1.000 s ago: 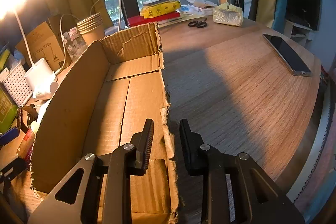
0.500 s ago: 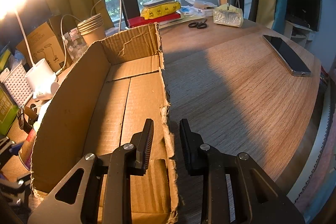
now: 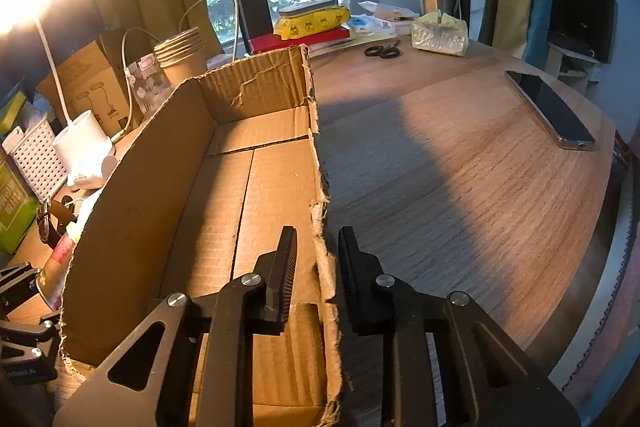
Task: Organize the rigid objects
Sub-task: 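Grasp the red-and-gold tin can with the left gripper and lift it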
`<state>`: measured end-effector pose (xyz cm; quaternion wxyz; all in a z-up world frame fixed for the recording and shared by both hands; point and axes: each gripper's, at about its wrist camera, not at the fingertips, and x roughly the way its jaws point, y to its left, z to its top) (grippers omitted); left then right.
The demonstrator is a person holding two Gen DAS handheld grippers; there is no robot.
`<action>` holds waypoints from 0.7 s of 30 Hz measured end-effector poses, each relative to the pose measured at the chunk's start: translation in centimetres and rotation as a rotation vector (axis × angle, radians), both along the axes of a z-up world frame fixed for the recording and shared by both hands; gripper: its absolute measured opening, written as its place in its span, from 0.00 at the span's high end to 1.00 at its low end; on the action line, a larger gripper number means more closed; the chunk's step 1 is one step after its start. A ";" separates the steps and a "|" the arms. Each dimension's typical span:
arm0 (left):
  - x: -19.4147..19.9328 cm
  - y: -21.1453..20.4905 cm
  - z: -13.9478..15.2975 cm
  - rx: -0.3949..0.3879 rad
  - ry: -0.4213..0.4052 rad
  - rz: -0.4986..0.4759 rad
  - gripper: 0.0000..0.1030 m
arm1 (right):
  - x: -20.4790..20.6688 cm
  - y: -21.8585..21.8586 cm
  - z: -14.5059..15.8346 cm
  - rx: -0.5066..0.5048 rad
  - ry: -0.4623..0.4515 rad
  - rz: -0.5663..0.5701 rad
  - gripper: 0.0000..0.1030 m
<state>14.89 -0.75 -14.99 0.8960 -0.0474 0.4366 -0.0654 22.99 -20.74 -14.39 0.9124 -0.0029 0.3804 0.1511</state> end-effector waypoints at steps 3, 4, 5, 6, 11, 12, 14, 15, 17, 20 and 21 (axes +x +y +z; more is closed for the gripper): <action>-0.4 0.3 0.4 -0.012 -0.014 0.010 0.46 | 0.0 0.0 0.0 0.004 -0.001 0.002 0.78; -0.5 0.4 0.5 -0.022 -0.017 0.011 0.46 | 0.0 0.0 0.0 0.004 -0.002 0.003 0.78; -0.6 0.5 0.7 -0.026 -0.019 0.012 0.46 | 0.1 0.0 0.0 0.004 -0.002 0.004 0.78; -0.7 0.5 0.9 -0.030 -0.022 0.015 0.46 | 0.0 0.0 0.0 0.003 -0.002 0.003 0.78; -1.3 0.2 2.6 -0.042 -0.065 0.001 0.46 | 0.1 0.0 0.0 0.003 -0.002 0.002 0.78; -1.5 0.0 3.0 -0.043 -0.076 -0.004 0.46 | 0.0 -0.1 0.0 0.004 -0.003 0.003 0.78; -1.7 -0.3 3.8 -0.046 -0.099 -0.016 0.46 | 0.0 -0.1 0.0 0.005 -0.003 0.003 0.78; -1.8 -0.5 4.3 -0.044 -0.114 -0.023 0.46 | 0.0 -0.1 0.0 0.005 -0.003 0.003 0.78; -1.8 -0.9 5.0 -0.044 -0.129 -0.033 0.46 | 0.1 -0.1 0.0 0.005 -0.003 0.003 0.78; -1.5 -1.5 5.8 -0.049 -0.146 -0.048 0.46 | 0.0 -0.1 0.0 0.008 -0.004 0.003 0.78; -1.4 -1.7 6.0 -0.052 -0.150 -0.053 0.46 | 0.1 -0.1 0.0 0.008 -0.004 0.004 0.78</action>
